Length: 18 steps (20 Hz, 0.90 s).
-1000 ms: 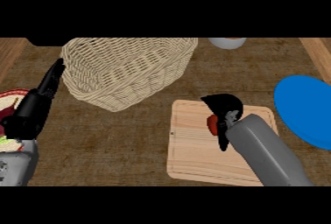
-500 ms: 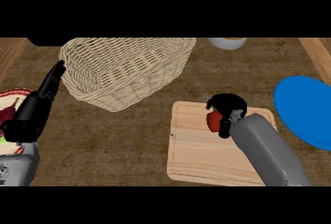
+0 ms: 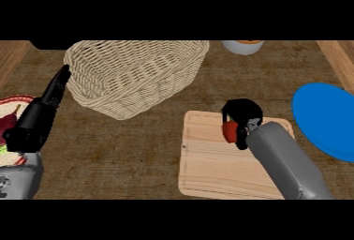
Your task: Pick the bell pepper from the cutting board and place it in the basket
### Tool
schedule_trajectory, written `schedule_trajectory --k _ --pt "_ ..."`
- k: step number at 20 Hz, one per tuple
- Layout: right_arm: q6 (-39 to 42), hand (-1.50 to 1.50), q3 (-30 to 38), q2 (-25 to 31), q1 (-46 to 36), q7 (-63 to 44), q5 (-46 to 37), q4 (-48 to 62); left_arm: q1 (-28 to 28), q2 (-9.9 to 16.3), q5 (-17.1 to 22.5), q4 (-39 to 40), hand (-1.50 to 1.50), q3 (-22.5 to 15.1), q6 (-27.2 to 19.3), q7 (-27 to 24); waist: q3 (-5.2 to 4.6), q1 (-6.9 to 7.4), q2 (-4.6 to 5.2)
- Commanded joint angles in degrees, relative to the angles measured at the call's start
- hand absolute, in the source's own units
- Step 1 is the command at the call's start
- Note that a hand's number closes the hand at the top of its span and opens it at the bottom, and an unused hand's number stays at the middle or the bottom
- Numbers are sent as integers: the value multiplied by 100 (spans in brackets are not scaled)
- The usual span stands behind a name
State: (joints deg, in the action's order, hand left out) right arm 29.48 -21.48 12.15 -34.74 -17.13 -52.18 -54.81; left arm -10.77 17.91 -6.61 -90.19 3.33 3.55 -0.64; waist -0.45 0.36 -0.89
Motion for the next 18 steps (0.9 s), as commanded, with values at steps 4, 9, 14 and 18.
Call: schedule_trajectory --k 4,9,14,18 --pt "-950 150 317 -822 477 -1804 -429 -157 230 19 140 251 0 213 132 -217 36 -149 62" --pt "-2215 150 1070 -933 982 -3928 -843 -610 420 74 16 81 0 338 -76 -75 15 -585 -109" --pt "-3019 150 461 -1204 1112 -5661 -1753 -1772 352 94 91 42 0 336 24 -38 20 -398 -88" --pt "-3533 150 210 -1209 806 -6014 -2606 -2807 174 127 83 -89 0 287 52 222 33 -382 -114"
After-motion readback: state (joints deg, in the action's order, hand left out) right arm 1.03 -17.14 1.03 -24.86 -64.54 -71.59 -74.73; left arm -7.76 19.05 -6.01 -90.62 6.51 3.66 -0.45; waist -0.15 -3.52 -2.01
